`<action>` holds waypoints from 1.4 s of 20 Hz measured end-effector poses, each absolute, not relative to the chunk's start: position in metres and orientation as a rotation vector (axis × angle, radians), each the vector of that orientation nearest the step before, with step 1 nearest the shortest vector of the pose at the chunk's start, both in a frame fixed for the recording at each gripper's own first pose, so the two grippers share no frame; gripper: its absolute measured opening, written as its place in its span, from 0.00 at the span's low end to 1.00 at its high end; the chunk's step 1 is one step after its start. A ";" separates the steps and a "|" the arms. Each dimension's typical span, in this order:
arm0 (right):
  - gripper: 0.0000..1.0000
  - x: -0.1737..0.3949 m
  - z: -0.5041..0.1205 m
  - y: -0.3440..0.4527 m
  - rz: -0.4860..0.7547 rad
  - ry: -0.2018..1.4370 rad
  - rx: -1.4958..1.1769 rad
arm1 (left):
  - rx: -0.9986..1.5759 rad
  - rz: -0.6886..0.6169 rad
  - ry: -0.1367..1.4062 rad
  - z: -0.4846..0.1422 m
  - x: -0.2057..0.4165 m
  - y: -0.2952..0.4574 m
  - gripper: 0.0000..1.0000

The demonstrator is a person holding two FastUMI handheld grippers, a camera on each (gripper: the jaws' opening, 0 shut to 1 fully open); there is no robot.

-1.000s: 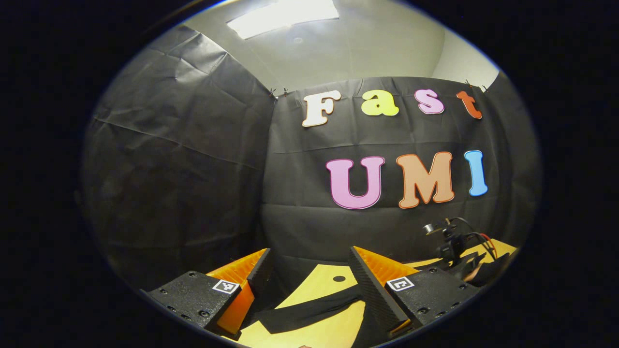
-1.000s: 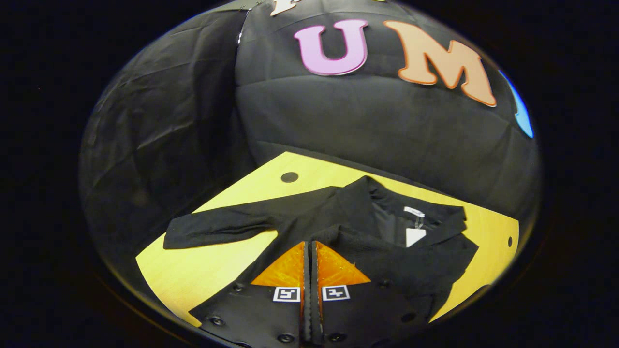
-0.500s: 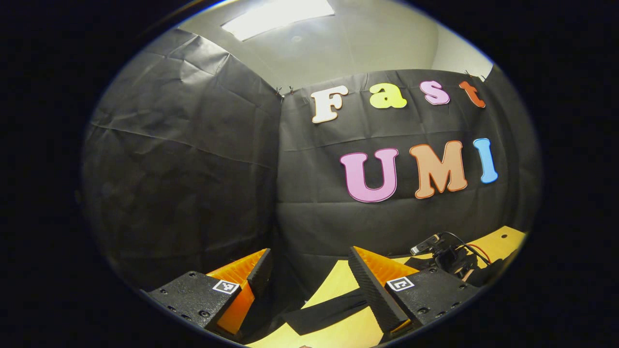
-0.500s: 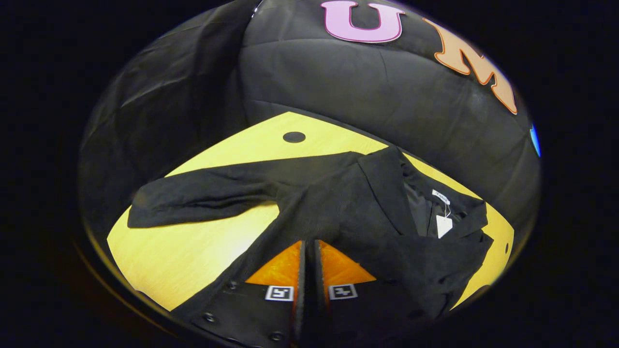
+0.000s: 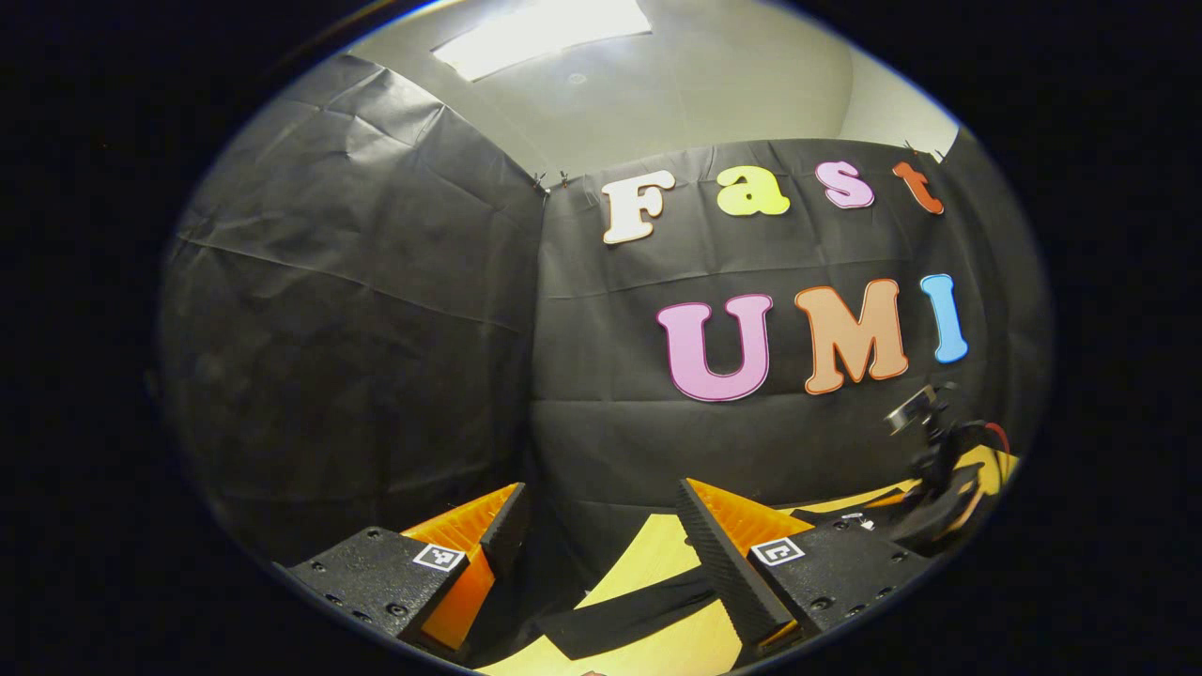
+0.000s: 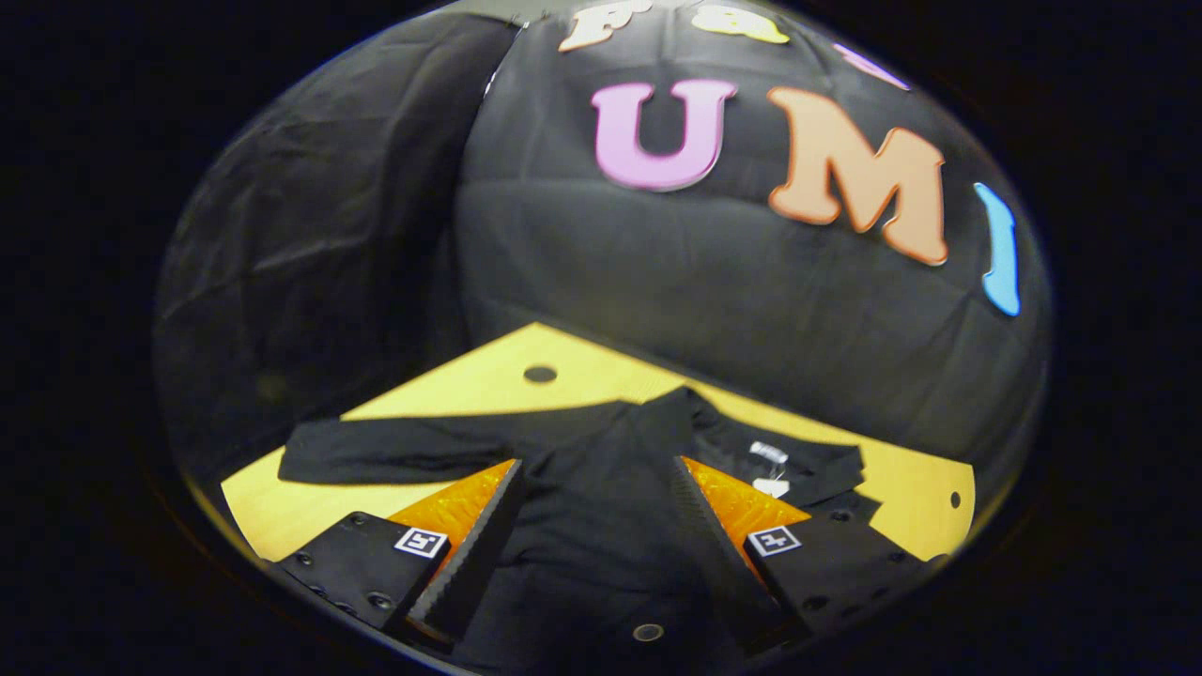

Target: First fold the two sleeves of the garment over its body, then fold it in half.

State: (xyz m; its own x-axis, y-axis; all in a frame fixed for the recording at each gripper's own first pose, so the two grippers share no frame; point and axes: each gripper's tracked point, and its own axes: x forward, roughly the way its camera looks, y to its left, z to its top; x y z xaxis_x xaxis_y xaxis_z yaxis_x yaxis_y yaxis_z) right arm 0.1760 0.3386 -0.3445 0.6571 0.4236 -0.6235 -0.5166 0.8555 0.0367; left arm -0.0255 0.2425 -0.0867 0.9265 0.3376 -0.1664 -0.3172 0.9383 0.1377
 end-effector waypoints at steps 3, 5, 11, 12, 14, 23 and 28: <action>0.99 0.183 -0.270 0.291 0.441 0.471 -0.064 | 0.099 0.333 0.188 -0.091 -0.016 0.238 0.94; 0.99 0.184 -0.230 0.253 0.367 0.367 -0.026 | 0.084 0.326 0.195 -0.100 -0.011 0.236 0.94; 0.98 0.158 -0.163 0.164 0.200 0.239 0.006 | 0.036 0.335 0.277 -0.153 0.002 0.251 0.99; 0.99 0.158 -0.156 0.154 0.175 0.227 0.010 | 0.026 0.338 0.311 -0.170 0.001 0.256 0.89; 0.99 0.150 -0.139 0.128 0.122 0.200 0.016 | 0.000 0.346 0.377 -0.201 0.000 0.265 0.95; 0.98 0.123 -0.103 0.077 -0.049 0.139 -0.013 | -0.047 0.350 0.681 -0.339 -0.033 0.295 0.95; 0.96 0.117 -0.119 0.098 -0.046 0.186 -0.026 | -0.071 0.375 0.810 -0.393 -0.051 0.305 0.96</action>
